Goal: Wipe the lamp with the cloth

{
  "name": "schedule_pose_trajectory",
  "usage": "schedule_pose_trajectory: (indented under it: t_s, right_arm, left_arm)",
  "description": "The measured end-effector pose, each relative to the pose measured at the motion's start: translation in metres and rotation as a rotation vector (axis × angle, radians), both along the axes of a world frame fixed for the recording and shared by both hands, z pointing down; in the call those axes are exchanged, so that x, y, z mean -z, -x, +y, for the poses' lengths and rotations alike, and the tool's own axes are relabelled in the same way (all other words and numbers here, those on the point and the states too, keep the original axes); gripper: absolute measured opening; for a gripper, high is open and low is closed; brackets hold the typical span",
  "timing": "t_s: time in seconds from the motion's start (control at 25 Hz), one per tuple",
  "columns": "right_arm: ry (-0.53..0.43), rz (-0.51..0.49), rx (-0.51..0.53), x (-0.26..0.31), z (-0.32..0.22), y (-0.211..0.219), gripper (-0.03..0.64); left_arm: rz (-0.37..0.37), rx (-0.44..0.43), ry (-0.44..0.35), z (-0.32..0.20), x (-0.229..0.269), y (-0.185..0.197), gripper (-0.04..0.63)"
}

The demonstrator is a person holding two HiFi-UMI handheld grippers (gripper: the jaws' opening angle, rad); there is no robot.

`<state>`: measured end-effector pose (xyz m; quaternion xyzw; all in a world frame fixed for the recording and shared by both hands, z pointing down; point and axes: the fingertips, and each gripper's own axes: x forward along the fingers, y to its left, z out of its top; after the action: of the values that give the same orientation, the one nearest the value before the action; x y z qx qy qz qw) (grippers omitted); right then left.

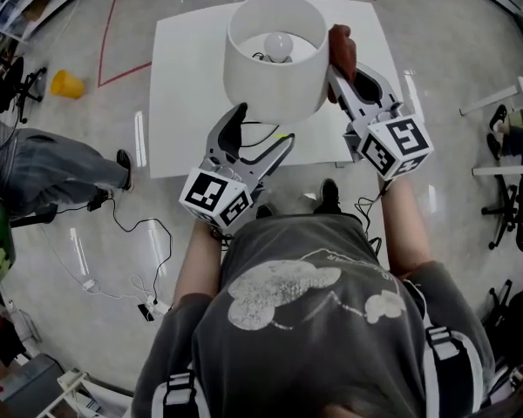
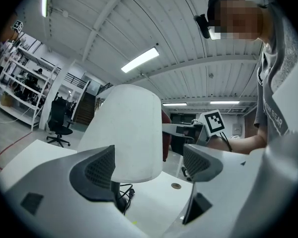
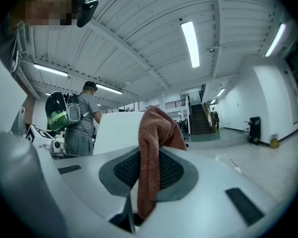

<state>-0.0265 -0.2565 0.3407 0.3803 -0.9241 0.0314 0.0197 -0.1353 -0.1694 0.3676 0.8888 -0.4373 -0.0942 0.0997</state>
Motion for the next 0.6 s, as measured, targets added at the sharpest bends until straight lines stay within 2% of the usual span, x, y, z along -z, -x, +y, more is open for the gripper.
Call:
schedule_pose_trajectory:
  t_s: [0.12,0.28,0.44,0.52,0.6]
  right_arm:
    - [0.004,-0.010,-0.011,0.005,0.005,0.002,0.058]
    - [-0.002,-0.011,-0.040,-0.002,0.025,0.002,0.058]
    - [-0.015,-0.016,-0.084,-0.010,0.048,0.001,0.058]
    - [-0.012,-0.016,-0.098,-0.010,0.055,-0.001,0.058]
    - [-0.006,-0.013,-0.108,-0.012,0.058,-0.002,0.058]
  left_arm:
    - [-0.022,-0.031,-0.008,-0.006,0.007,0.001,0.453]
    - [-0.085,-0.113,-0.037,0.009,0.002,0.007,0.453]
    - [-0.139,-0.143,-0.080,0.013,0.005,0.042,0.453]
    - [-0.168,-0.133,-0.095,-0.002,0.012,0.060,0.454]
    - [-0.191,-0.142,-0.103,-0.023,0.018,0.069,0.488]
